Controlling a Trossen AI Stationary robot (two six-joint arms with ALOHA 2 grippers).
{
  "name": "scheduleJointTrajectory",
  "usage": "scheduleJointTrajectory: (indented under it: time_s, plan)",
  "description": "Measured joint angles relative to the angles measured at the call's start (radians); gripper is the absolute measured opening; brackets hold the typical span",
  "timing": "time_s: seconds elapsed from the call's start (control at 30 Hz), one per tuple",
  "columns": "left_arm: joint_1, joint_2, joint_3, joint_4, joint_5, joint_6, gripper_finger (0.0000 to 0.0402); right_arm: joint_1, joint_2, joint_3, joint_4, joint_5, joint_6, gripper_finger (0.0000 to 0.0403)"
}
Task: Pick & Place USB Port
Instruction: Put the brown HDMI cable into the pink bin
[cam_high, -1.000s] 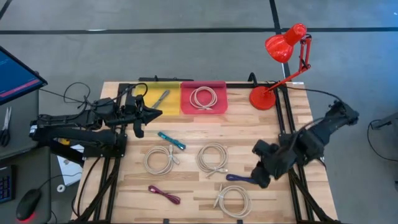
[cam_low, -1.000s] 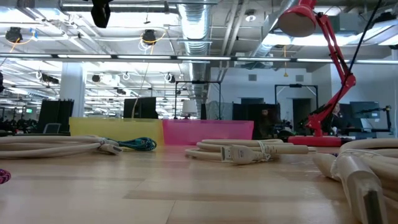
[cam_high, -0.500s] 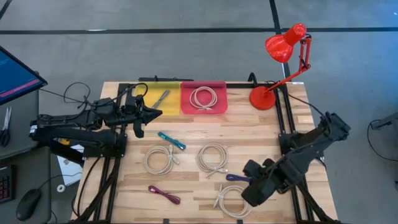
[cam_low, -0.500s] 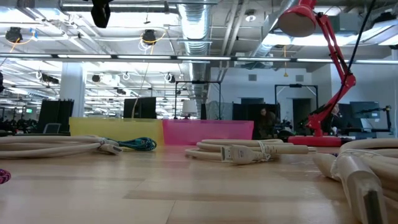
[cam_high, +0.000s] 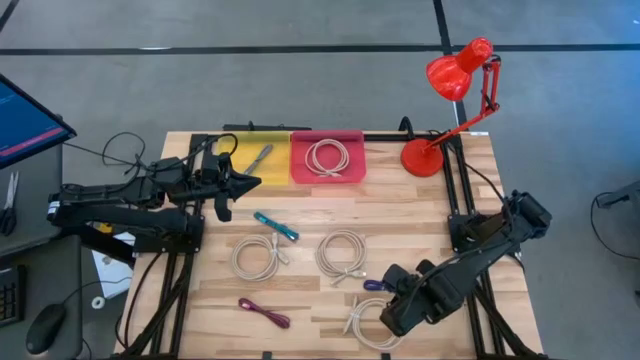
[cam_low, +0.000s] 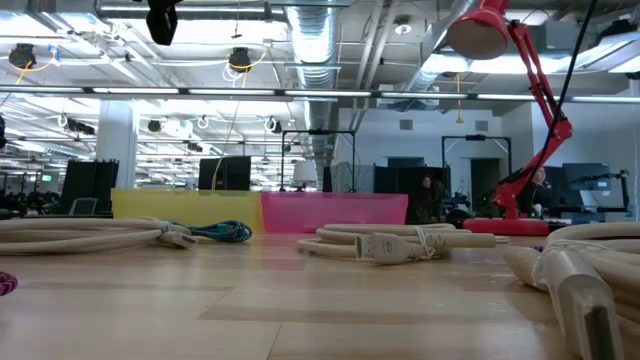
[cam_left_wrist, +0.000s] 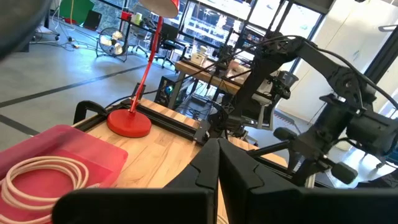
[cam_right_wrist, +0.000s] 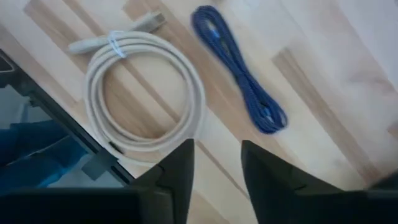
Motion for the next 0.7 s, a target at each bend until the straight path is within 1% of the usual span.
scheduleJointTrajectory:
  time_s: [0.17, 0.3, 0.43, 0.57, 0.7]
  plan:
    - [0.0, 0.0, 0.0, 0.0, 0.0, 0.0, 0.0008, 0.02, 0.03, 0.0, 0.077, -0.025, -0.07, 0.0173]
    - [0.0, 0.0, 0.0, 0.0, 0.0, 0.0, 0.0008, 0.039, 0.073, 0.0, 0.077, -0.07, -0.096, 0.0192]
    - [0.0, 0.0, 0.0, 0.0, 0.001, 0.0, 0.0008, 0.06, 0.124, 0.0, 0.086, -0.096, -0.099, 0.0194]
    - [0.0, 0.0, 0.0, -0.001, 0.001, 0.0, 0.0008, 0.065, 0.152, 0.0, 0.116, -0.111, -0.099, 0.0183]
    - [0.0, 0.0, 0.0, -0.003, 0.001, 0.0, 0.0008, 0.065, 0.152, 0.0, 0.133, -0.094, -0.097, 0.0171]
